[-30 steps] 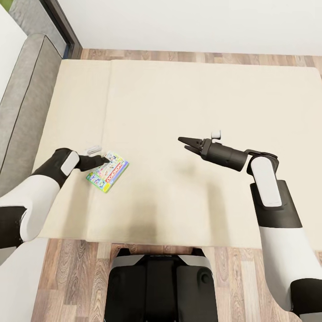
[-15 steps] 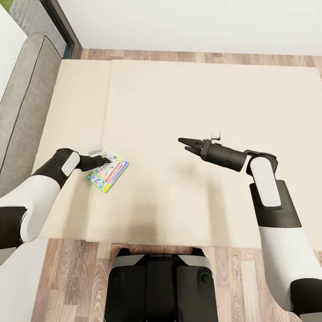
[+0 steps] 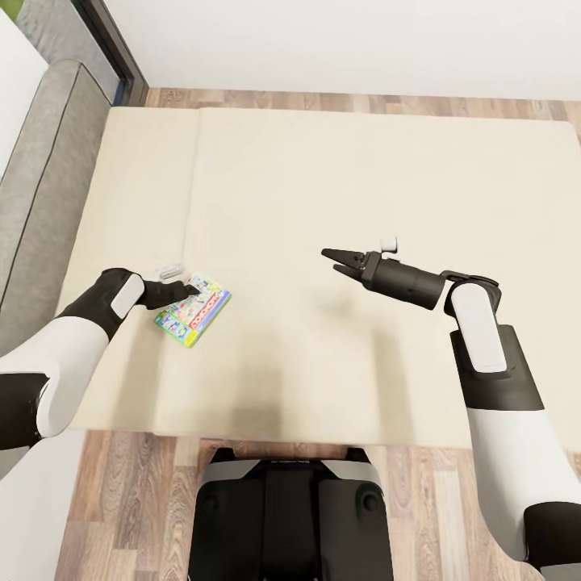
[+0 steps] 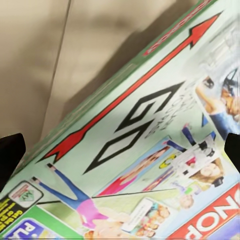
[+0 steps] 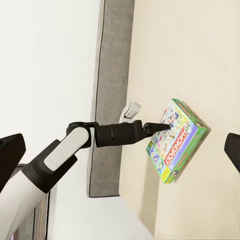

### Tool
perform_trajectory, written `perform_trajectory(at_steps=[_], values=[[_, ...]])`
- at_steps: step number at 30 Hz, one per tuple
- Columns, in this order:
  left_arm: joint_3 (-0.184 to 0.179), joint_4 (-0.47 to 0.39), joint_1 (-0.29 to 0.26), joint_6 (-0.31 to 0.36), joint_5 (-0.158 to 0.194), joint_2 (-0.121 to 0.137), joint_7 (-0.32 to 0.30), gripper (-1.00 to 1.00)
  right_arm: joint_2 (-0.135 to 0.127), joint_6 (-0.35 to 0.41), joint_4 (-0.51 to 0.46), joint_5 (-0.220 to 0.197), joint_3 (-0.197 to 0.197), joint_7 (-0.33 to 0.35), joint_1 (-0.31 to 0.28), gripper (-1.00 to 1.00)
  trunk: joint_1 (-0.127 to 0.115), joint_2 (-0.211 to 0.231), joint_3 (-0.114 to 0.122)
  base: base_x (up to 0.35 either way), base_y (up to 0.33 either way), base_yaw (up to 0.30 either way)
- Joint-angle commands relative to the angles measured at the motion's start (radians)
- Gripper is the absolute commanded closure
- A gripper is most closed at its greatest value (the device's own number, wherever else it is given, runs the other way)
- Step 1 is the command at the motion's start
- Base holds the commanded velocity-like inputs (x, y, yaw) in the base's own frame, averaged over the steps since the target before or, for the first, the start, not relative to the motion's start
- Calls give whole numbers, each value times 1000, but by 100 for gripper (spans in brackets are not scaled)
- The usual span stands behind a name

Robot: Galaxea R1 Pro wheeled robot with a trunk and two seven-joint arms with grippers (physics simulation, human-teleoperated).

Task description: Put all the toys in the child's room - the three board games (two on the bed and one on the table), the two jigsaw puzzles on the table, and the tennis ball on the table - inside the toy box on the table in the child's room.

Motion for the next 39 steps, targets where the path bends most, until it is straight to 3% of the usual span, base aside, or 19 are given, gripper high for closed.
perform_trajectory(at_steps=[1,39], values=[[-8,-1,0,2,1,1,-3,-100,0,1,0,10,0,10,-1,-100,0,-1,-1,-44,-86,0],[-8,-4,10,2,1,0,-5,-100,-2,1,25,11,-5,10,-2,-100,0,-1,-1,-35,-89,0]])
